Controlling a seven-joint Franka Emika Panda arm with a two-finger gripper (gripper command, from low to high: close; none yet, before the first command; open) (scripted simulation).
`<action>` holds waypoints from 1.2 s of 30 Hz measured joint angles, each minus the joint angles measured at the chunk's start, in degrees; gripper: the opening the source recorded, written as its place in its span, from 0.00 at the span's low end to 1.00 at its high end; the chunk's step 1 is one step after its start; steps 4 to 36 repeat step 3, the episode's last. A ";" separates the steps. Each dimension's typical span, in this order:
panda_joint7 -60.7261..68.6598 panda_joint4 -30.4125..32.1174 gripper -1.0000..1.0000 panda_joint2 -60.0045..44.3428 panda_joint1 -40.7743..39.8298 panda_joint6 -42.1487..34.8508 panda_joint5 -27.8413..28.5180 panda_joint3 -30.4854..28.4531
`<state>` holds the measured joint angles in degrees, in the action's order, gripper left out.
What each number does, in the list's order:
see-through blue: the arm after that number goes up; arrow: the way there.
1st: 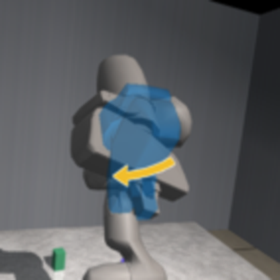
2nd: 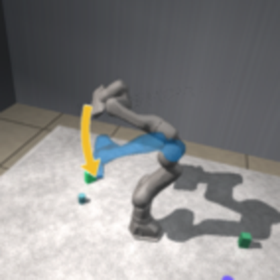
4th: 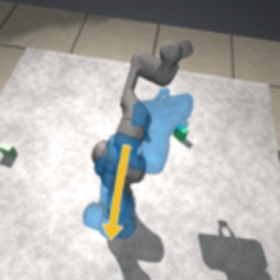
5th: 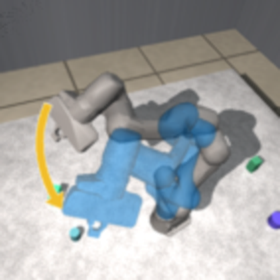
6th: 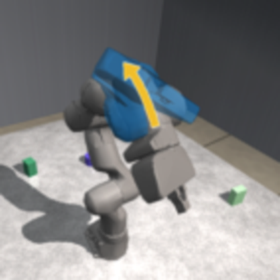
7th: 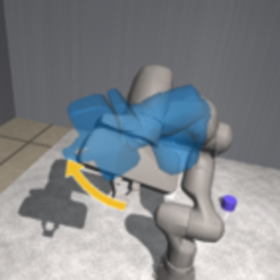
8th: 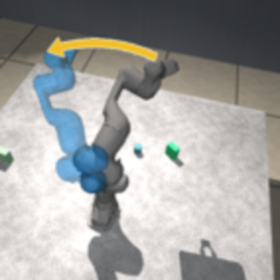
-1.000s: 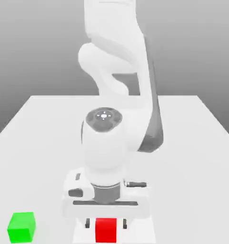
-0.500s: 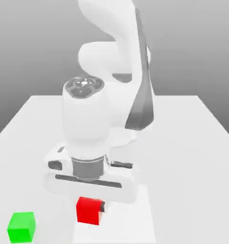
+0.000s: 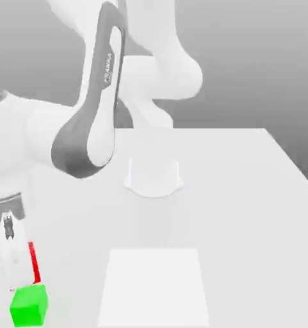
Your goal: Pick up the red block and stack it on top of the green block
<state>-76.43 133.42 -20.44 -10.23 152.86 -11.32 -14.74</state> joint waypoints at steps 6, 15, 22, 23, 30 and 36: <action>0.00 0.00 1.00 0.00 0.00 0.00 0.00 0.00; 0.00 0.00 1.00 0.00 0.00 0.00 0.00 0.00; 0.00 0.00 1.00 0.00 0.00 0.00 0.00 0.00; 0.00 0.00 1.00 0.00 0.00 0.00 0.00 0.00; 0.00 0.00 1.00 0.00 0.00 0.00 0.00 0.00; 0.00 0.00 1.00 0.00 0.00 0.00 0.00 0.00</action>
